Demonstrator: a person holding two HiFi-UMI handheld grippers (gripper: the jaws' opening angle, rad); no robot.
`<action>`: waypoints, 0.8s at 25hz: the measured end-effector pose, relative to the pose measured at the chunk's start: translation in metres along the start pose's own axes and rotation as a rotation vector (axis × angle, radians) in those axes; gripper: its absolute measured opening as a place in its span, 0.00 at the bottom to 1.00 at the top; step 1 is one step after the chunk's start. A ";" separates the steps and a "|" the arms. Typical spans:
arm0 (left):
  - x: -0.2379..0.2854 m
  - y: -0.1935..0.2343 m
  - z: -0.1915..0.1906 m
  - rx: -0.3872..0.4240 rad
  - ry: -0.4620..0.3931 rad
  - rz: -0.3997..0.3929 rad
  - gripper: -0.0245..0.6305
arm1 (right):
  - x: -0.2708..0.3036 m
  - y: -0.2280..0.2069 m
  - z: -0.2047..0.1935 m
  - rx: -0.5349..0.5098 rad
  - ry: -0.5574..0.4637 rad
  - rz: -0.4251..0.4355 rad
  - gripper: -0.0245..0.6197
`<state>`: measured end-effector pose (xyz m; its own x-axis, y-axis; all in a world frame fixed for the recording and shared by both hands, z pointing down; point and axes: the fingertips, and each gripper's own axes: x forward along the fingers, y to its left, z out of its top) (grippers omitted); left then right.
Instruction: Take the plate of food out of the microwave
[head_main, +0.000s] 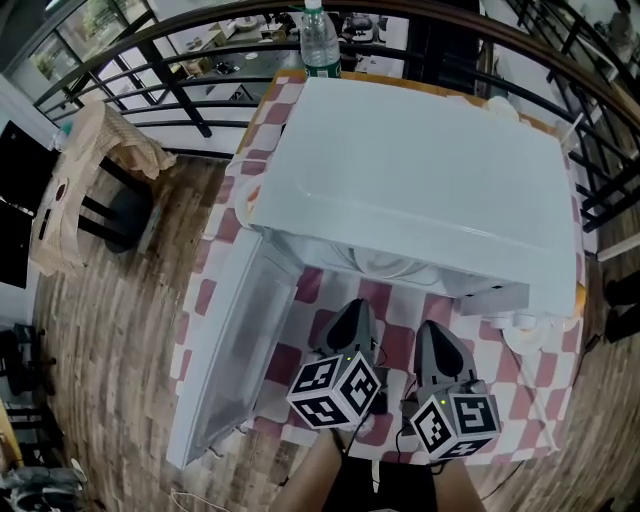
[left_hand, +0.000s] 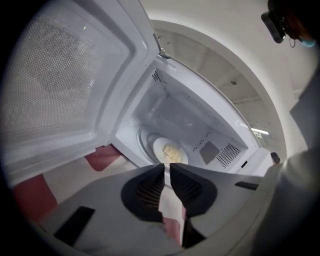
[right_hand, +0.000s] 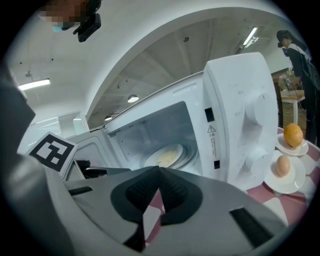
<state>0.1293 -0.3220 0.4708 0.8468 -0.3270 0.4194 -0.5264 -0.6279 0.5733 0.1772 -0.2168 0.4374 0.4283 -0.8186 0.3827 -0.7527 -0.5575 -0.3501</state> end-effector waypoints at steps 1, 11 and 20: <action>0.001 0.001 0.000 -0.011 -0.001 0.005 0.10 | 0.000 -0.002 -0.001 -0.001 0.005 0.001 0.05; 0.018 -0.004 0.001 -0.160 0.002 0.003 0.13 | 0.003 -0.015 -0.008 0.023 0.048 0.003 0.05; 0.039 0.001 -0.002 -0.339 0.025 -0.004 0.29 | 0.013 -0.021 -0.010 0.024 0.067 0.002 0.05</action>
<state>0.1618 -0.3338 0.4891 0.8489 -0.3051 0.4316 -0.5221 -0.3566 0.7747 0.1937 -0.2142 0.4584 0.3918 -0.8090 0.4382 -0.7412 -0.5597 -0.3706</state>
